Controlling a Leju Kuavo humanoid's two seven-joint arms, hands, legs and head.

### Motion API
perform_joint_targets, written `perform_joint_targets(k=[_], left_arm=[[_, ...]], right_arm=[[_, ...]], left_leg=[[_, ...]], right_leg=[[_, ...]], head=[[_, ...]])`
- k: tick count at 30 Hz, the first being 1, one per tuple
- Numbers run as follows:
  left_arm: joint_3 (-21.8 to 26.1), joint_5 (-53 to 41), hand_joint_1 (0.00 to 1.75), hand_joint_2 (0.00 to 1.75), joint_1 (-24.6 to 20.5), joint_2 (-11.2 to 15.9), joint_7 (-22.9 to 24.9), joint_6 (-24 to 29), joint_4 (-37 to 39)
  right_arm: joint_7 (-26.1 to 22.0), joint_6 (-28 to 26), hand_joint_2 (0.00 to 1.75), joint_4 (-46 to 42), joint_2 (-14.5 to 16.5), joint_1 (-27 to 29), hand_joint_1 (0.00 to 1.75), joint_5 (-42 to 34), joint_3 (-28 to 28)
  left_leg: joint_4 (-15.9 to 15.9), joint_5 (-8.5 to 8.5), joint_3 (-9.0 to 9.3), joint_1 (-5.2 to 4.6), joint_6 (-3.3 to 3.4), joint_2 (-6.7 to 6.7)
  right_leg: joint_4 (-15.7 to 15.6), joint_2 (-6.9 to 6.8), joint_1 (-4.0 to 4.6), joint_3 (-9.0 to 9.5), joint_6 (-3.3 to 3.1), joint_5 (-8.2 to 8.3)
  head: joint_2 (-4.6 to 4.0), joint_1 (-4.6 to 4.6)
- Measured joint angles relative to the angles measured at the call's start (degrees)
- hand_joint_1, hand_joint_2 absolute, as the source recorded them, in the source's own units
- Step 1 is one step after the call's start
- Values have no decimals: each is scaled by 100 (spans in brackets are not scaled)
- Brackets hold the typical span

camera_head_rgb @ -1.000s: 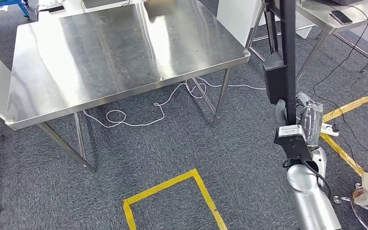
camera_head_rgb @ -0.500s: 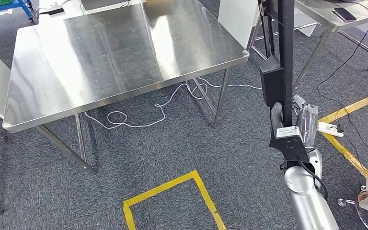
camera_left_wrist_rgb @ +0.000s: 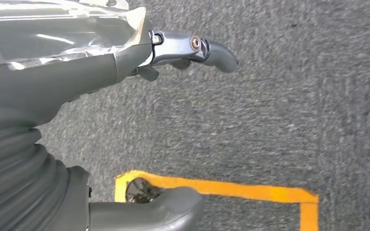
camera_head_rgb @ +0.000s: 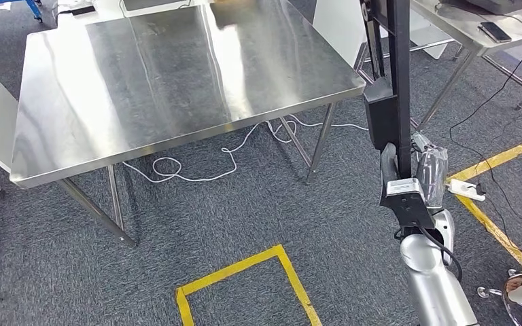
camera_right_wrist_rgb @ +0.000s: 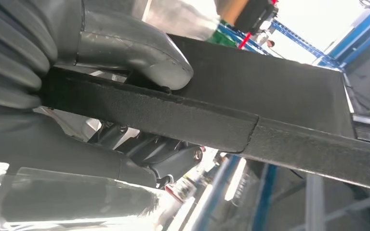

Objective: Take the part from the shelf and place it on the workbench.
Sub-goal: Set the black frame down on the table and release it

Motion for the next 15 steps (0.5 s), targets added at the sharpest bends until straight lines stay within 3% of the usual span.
perform_joint_targets(k=[2,3,4,6,8,10,12,13,15], left_arm=[[0,-4,0,175,1,1,0,0,0],[0,-5,0,175,2,0,1,0,0],[0,-7,0,175,3,-1,1,0,0],[0,-7,0,175,2,-4,1,0,0],[0,-8,0,175,2,-9,0,1,0],[0,-14,0,175,3,-7,-2,4,0],[0,-25,0,175,1,8,-6,5,-3],[0,-34,0,175,0,13,-8,5,-4],[1,-48,0,175,1,17,-11,7,-4]], right_arm=[[-1,4,175,31,-2,-7,175,-13,1],[-2,5,175,48,-4,-6,175,-22,1],[-3,5,175,60,-8,-6,175,-33,1],[-13,9,175,73,-24,-12,175,-50,0],[-27,18,175,84,-38,-21,175,-68,0],[-33,31,175,96,-44,-23,175,-80,0],[-34,39,175,102,-44,-23,175,-82,-1],[-34,40,175,102,-43,-24,175,-82,-1],[-34,40,175,103,-39,-23,175,-82,-2]], left_leg=[[3,-29,23,-31,40,-10],[5,-45,38,-50,52,-22],[7,-62,61,-69,57,-36],[10,-109,118,-106,49,-64],[23,-161,147,-146,15,-82],[33,-197,149,-159,-26,-86],[104,-270,132,-133,-86,-75],[251,-364,74,-116,-127,-65],[893,-683,-230,-67,-209,-45]], right_leg=[[645,2,5,-403,-18,-168],[701,2,10,-478,3,-126],[525,2,18,-429,32,4],[-248,3,44,-104,58,381],[-817,7,81,165,9,612],[-927,11,88,227,-51,644],[-957,11,30,256,-112,635],[-973,9,6,284,-150,625],[-987,5,-11,338,-215,592]], head=[[0,5],[0,6],[0,5],[0,7],[0,1],[0,-5],[0,-6],[0,-12],[0,-27]])
